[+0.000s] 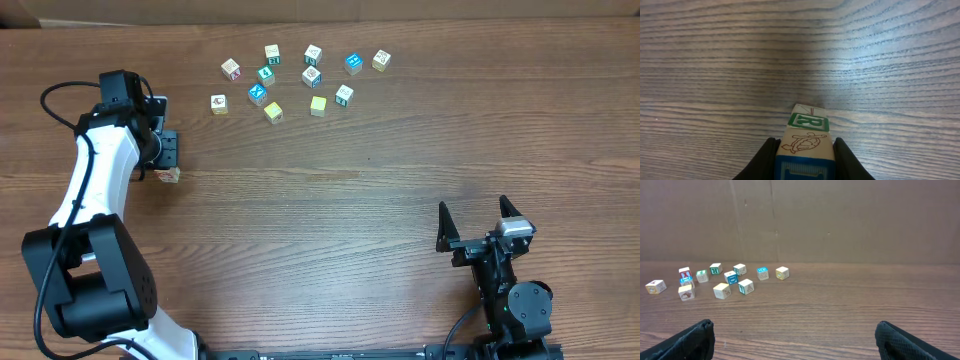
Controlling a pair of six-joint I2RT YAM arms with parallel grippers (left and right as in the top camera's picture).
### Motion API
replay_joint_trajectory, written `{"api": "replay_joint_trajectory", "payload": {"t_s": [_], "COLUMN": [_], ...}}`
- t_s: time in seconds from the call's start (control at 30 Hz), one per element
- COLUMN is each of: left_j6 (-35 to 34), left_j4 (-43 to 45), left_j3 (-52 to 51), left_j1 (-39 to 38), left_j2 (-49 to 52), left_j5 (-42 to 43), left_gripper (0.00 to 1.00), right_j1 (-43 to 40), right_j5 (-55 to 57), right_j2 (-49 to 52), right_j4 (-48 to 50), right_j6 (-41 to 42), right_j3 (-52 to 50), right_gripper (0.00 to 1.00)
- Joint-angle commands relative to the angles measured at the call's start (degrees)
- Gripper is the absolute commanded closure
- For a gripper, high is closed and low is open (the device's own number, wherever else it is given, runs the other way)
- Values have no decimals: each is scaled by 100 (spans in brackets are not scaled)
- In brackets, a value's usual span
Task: Form a tower
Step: 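Lower the P block down onto the R block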
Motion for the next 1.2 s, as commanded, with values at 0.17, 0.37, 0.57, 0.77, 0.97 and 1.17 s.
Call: {"api": "replay_joint_trajectory", "payload": {"t_s": [0.17, 0.37, 0.57, 0.77, 0.97, 1.17], "left_j6": [-39, -39, -39, -39, -37, -35], "left_j4": [57, 92, 101, 87, 103, 109], "left_j3": [-26, -28, -26, -26, -26, -20], "left_j1": [26, 26, 26, 26, 26, 26], "left_j2": [267, 267, 267, 267, 267, 267], "left_j5": [87, 87, 87, 85, 70, 68], "left_gripper": [78, 69, 66, 69, 73, 64], "right_j1": [-15, -15, -15, -15, -15, -15], "right_j5": [-2, -2, -2, -2, -2, -2], "right_j2": [-4, -4, -4, -4, -4, -4], "right_j4": [24, 24, 24, 24, 24, 24], "right_j6": [-11, -11, -9, -9, -11, -11], "right_j3": [-59, -59, -59, -59, -59, -59], "right_gripper": [0, 0, 0, 0, 0, 0]}}
